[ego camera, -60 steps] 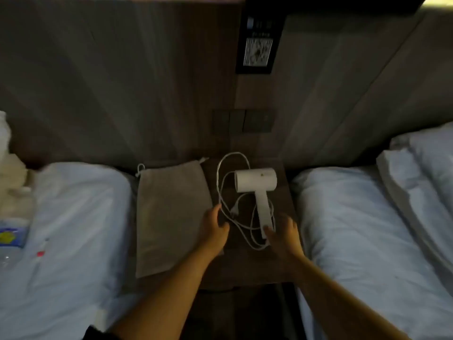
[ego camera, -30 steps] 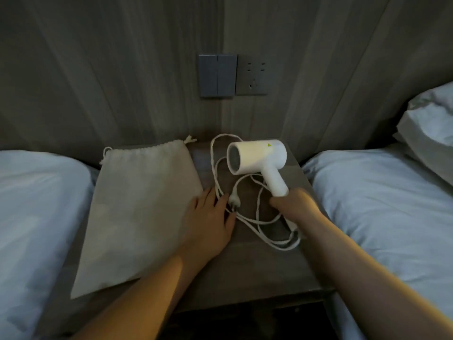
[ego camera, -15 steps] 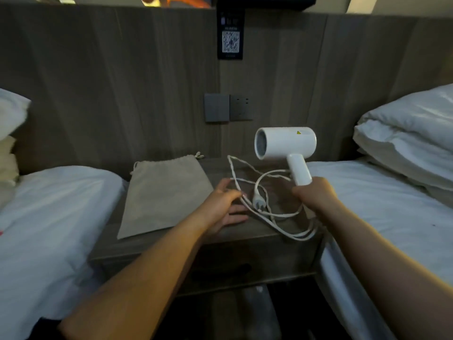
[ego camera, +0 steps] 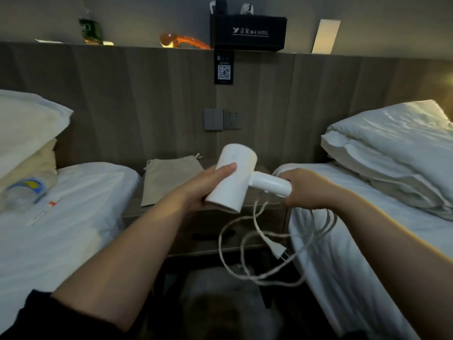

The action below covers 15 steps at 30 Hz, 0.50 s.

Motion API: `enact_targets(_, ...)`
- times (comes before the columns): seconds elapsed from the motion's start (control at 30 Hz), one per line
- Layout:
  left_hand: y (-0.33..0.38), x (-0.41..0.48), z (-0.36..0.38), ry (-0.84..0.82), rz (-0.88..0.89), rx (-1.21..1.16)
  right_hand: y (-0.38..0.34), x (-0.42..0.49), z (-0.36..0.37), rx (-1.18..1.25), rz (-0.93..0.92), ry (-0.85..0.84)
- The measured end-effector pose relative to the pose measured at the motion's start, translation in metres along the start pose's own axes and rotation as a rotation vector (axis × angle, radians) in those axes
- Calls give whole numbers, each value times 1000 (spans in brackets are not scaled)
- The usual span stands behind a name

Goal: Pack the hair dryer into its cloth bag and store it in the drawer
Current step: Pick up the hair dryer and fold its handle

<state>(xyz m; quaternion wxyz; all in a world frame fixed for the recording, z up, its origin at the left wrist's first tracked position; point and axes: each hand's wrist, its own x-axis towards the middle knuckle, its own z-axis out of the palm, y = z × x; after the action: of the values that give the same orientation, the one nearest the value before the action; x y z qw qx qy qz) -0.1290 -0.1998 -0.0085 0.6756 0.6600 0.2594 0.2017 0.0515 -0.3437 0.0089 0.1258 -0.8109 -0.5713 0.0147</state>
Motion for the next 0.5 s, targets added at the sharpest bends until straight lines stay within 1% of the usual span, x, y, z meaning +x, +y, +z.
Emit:
enact_targets(0.03, 0, -6, 0, -9, -25, 48, -3, -3, 2, -15, -40, -21)
enact_targets(0.1, -3, -17, -2, 12, -37, 64, -9, -7, 5, 13, -95, -67)
enact_targets(0.17, -11, -24, -5, 60, -2, 69, -10, -8, 9, 110, -127, -156)
enact_targets(0.23, -22, -26, -10, 102, 39, 71, -8, -2, 17, 225, -121, -229)
enact_targets(0.27, -28, -25, -14, 116, 48, 69, -6, 3, 21, 341, -102, -251)
enact_targets(0.33, -40, -25, -24, 135, 42, 46, -3, 14, 32, 655, -19, -299)
enact_targets(0.37, -46, -24, -29, 148, 33, 30, -3, 19, 37, 767, 29, -332)
enact_targets(0.43, -58, -20, -39, 161, 37, 16, -3, 29, 44, 846, 115, -374)
enact_targets(0.5, -69, -18, -45, 167, 45, 6, -4, 36, 51, 841, 164, -431)
